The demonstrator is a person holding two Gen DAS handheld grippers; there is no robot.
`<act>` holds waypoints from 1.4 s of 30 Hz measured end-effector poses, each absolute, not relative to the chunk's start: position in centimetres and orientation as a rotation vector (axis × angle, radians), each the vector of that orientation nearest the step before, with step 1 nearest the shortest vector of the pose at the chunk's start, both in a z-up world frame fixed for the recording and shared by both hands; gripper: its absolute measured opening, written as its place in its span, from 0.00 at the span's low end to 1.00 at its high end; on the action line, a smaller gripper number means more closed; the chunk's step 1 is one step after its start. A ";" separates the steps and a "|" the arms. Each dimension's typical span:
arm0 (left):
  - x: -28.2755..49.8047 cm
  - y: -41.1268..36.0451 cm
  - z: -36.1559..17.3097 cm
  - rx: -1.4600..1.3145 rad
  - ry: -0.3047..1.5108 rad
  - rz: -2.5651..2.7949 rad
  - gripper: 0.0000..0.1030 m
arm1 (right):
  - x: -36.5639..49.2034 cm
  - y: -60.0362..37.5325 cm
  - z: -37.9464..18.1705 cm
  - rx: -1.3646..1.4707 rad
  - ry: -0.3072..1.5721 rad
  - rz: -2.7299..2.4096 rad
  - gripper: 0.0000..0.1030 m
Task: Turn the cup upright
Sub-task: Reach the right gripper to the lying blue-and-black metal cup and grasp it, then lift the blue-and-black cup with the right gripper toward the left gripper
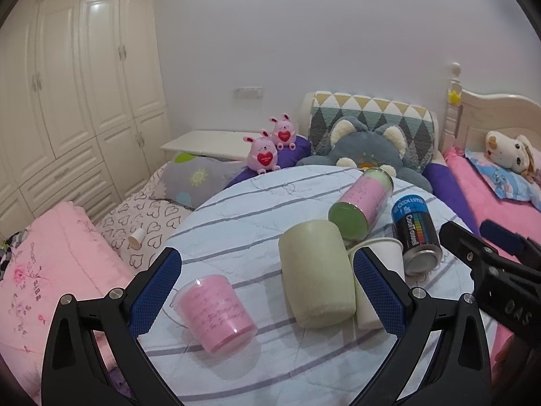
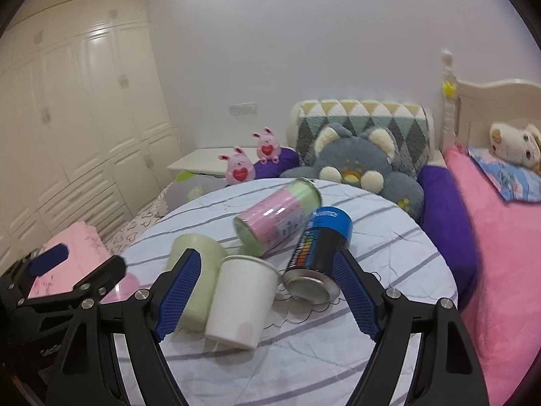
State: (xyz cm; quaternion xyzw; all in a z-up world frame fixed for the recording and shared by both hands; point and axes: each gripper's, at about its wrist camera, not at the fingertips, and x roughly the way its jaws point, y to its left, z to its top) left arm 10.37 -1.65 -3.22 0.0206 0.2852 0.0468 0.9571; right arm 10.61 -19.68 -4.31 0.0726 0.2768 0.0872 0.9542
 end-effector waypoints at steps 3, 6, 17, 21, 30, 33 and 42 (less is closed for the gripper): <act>11.5 -1.8 -3.6 0.044 0.591 0.106 1.00 | 13.0 -21.3 -5.7 0.225 0.634 0.104 0.79; 12.3 -1.8 -3.9 0.042 0.604 0.112 1.00 | 15.1 -22.5 -7.0 0.293 0.687 0.068 0.79; 13.3 -1.6 -4.6 0.059 0.630 0.111 1.00 | 20.3 -23.1 -11.2 0.375 0.858 0.064 0.79; 13.2 -1.6 -5.0 0.063 0.637 0.111 1.00 | 20.3 -23.7 -12.1 0.386 0.884 0.091 0.69; 11.7 -2.1 -5.2 0.071 0.657 0.097 1.00 | 17.5 -23.8 -11.6 0.335 0.871 0.125 0.69; 10.7 -2.3 -5.3 0.062 0.678 0.077 1.00 | 15.6 -24.2 -11.5 0.330 0.873 0.122 0.69; 5.7 -3.1 -5.6 0.065 0.707 0.023 1.00 | 9.5 -24.9 -11.5 0.333 0.867 0.144 0.69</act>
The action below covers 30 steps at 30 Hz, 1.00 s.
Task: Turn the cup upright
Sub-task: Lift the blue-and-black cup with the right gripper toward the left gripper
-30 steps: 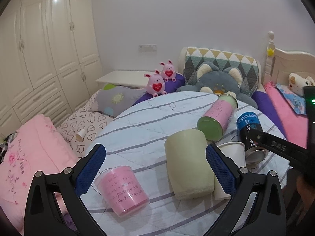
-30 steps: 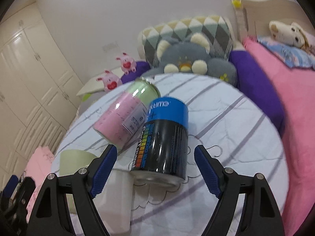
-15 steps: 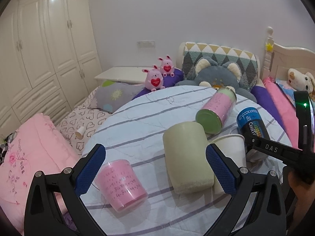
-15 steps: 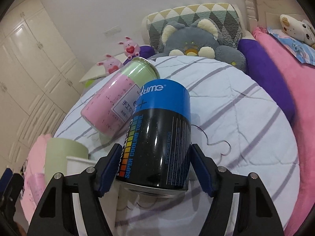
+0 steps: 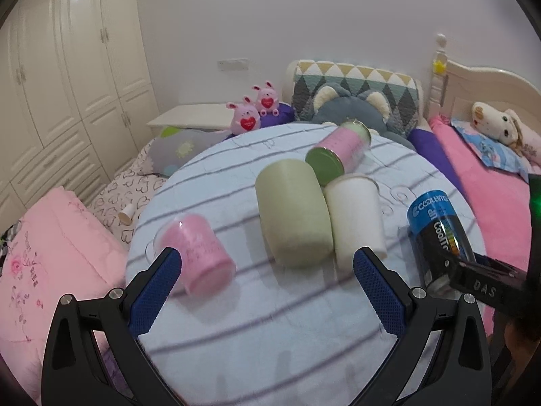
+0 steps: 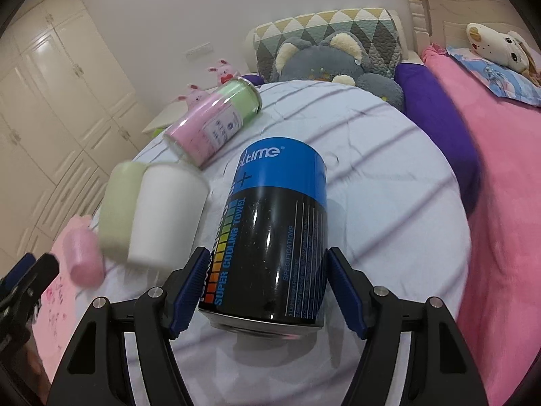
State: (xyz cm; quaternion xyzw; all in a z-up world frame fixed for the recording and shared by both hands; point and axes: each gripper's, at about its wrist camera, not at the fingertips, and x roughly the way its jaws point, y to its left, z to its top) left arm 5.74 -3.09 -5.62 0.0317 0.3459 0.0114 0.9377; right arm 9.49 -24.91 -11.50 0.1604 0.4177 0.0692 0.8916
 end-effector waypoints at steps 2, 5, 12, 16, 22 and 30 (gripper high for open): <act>4.5 -2.8 -5.6 0.050 0.716 0.003 1.00 | 7.8 -24.6 -11.4 0.325 0.868 0.154 0.69; 3.0 -2.5 -5.7 0.033 0.731 -0.006 1.00 | 5.8 -23.8 -11.5 0.317 0.872 0.179 0.69; 0.7 -0.9 -5.1 0.024 0.718 0.026 1.00 | 2.5 -20.0 -11.4 0.289 0.878 0.310 0.69; 0.3 -0.1 -4.7 0.030 0.704 0.045 1.00 | 2.6 -17.7 -11.5 0.264 0.885 0.369 0.69; 0.5 0.6 -4.7 0.028 0.703 0.063 1.00 | 4.6 -16.7 -12.1 0.275 0.855 0.318 0.69; 2.0 0.8 -5.2 0.027 0.719 0.071 1.00 | 6.6 -16.2 -12.5 0.294 0.825 0.254 0.69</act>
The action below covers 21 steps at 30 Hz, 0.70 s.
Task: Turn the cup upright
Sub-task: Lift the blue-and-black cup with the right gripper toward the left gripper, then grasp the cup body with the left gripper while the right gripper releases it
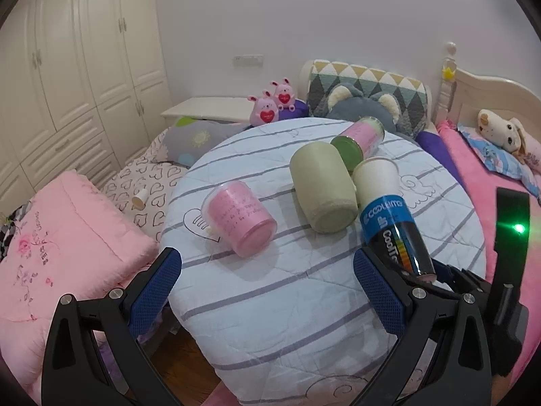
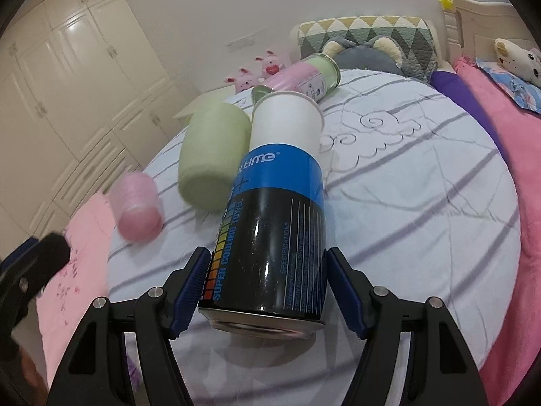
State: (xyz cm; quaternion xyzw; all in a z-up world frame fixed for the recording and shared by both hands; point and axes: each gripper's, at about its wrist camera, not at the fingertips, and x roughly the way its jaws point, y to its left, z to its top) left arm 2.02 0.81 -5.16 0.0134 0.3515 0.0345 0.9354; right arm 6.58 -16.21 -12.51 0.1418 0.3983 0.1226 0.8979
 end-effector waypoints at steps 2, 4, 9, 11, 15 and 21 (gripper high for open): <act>2.4 0.9 -5.2 0.023 0.722 0.070 1.00 | 7.4 -16.2 -12.6 0.297 0.824 0.250 0.69; 2.6 0.8 -5.3 0.018 0.726 0.067 1.00 | 7.8 -16.1 -12.6 0.285 0.824 0.253 0.69; 2.8 0.8 -5.1 0.004 0.730 0.054 1.00 | 6.1 -16.1 -12.3 0.266 0.818 0.280 0.69; 2.9 0.5 -5.1 -0.004 0.740 0.045 1.00 | 5.1 -15.9 -12.2 0.259 0.819 0.292 0.69; 3.2 -0.6 -5.5 0.002 0.764 0.020 1.00 | 3.9 -15.6 -12.2 0.242 0.825 0.310 0.69; 3.4 -2.2 -6.0 0.025 0.786 0.002 1.00 | 2.6 -15.1 -12.1 0.238 0.805 0.367 0.69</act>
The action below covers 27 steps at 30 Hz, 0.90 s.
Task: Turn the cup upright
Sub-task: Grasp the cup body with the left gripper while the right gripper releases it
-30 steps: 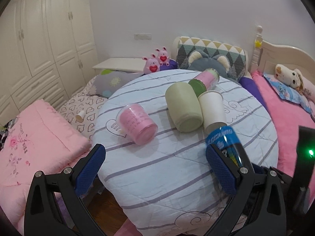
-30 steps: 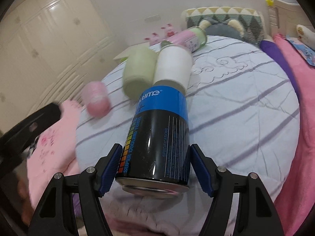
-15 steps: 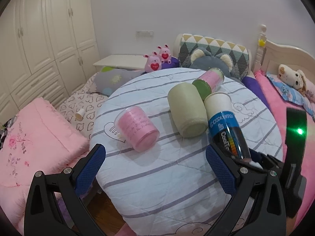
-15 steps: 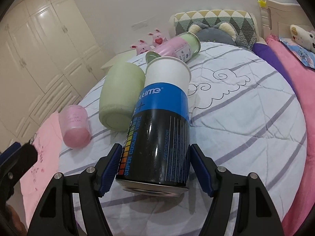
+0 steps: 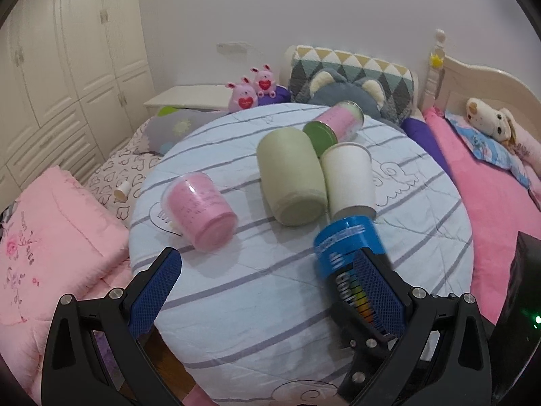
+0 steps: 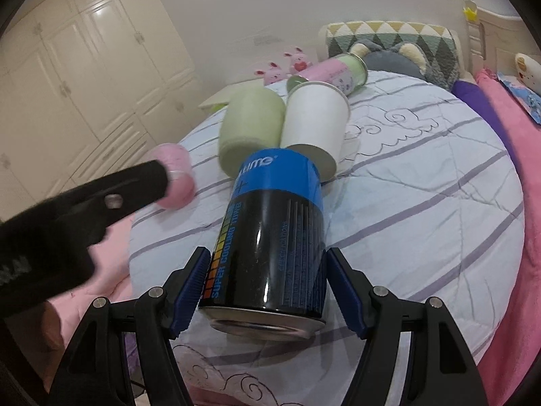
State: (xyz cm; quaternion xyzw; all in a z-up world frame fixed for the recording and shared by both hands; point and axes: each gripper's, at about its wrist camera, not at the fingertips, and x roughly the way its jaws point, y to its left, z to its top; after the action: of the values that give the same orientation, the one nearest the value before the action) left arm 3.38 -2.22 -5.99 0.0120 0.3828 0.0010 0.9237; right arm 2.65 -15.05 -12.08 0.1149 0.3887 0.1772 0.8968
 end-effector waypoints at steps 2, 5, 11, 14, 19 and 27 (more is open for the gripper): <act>3.6 -2.5 -6.1 0.014 0.803 -0.014 1.00 | 2.6 -15.3 -11.9 0.237 0.791 0.381 0.81; 3.8 -2.8 -6.0 -0.011 0.817 -0.029 1.00 | 2.3 -16.0 -11.2 0.231 0.768 0.397 0.81; 4.7 -4.1 -6.3 -0.049 0.842 -0.047 1.00 | 0.6 -17.8 -9.3 0.151 0.717 0.417 0.81; 5.5 -5.4 -7.0 -0.041 0.875 -0.058 1.00 | 0.4 -18.9 -9.3 0.090 0.732 0.371 0.81; 6.4 -7.0 -8.1 -0.015 0.907 -0.054 1.00 | 0.8 -21.4 -9.2 0.106 0.724 0.333 0.81; 8.3 -8.1 -9.7 0.008 0.950 -0.017 1.00 | 2.4 -23.8 -9.6 0.112 0.728 0.278 0.81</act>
State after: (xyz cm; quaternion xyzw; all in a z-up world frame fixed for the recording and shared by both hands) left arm 8.28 -8.12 -9.69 0.0038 0.4575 -0.0084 0.8891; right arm 2.39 -23.83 -9.58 0.0544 0.3549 0.1354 0.9235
